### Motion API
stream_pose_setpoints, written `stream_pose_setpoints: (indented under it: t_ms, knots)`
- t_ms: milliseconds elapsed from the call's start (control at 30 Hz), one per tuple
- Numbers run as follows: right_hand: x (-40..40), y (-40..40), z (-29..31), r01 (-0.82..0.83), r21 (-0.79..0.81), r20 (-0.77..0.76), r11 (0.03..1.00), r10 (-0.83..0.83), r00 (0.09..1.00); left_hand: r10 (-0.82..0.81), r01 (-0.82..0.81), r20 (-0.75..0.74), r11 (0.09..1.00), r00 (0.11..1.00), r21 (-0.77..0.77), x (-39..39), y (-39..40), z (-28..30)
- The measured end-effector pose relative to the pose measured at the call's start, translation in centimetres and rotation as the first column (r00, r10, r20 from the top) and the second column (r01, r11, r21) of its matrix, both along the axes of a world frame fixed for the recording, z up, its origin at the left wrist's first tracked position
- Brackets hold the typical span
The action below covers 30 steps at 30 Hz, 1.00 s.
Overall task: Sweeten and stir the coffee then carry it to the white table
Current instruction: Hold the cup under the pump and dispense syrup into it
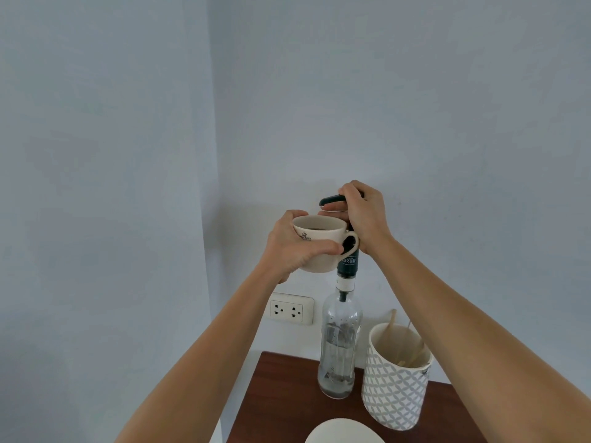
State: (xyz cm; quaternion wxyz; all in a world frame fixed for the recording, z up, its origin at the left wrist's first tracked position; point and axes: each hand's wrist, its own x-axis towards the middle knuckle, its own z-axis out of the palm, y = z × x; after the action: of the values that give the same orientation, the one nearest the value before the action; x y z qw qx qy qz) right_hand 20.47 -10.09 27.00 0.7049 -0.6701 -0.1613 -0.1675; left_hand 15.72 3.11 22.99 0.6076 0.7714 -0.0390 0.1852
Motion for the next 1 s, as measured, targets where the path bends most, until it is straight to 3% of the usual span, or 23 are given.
stream_pose_setpoints:
  t_ms: [500, 1000]
  knots:
    - [0.2, 0.1, -0.9, -0.009, 0.041, -0.014, 0.999, 0.009, 1.000, 0.003, -0.003, -0.028, 1.000, 1.000, 0.006, -0.1, -0.1, -0.6]
    - [0.2, 0.0, -1.4, -0.001, -0.014, 0.007, 1.000, 0.001, 1.000, -0.006, 0.005, -0.045, 1.000, 0.999, -0.020, -0.1, -0.2, -1.1]
